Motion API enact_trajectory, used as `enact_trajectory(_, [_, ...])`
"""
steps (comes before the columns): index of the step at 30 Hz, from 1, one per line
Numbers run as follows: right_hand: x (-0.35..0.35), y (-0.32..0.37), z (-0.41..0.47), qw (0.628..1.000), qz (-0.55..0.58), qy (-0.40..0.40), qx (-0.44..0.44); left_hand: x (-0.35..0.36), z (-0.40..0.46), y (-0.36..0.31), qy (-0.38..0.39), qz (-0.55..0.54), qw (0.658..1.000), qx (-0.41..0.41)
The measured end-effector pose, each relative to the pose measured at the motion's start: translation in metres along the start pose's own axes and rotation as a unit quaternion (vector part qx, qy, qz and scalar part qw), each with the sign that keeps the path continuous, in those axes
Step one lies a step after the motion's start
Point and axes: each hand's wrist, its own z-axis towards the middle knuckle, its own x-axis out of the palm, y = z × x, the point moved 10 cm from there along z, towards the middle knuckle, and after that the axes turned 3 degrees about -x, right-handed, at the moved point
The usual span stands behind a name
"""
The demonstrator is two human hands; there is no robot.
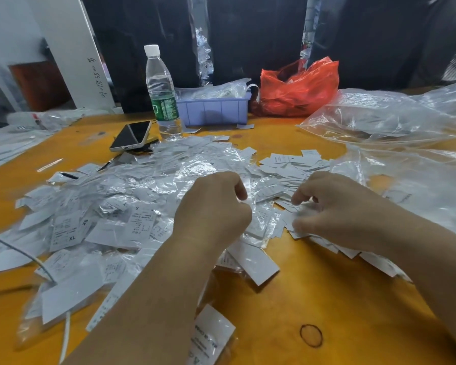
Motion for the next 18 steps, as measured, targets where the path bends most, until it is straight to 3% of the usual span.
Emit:
enact_trajectory(7, [0.004,0.006,-0.002,0.999,-0.031,0.034,-0.013,0.005,-0.002,-0.003,0.025,-0.018,0.999,-0.008])
enact_trajectory(15, [-0.003,0.012,-0.003,0.999,-0.032,-0.008,-0.033,0.003,-0.003,-0.009,0.008,-0.035,0.999,0.016])
enact_trajectory(18, [-0.013,0.014,-0.002,0.997,0.018,-0.061,-0.041,0.003,-0.003,-0.012,0.010,-0.065,0.998,0.024])
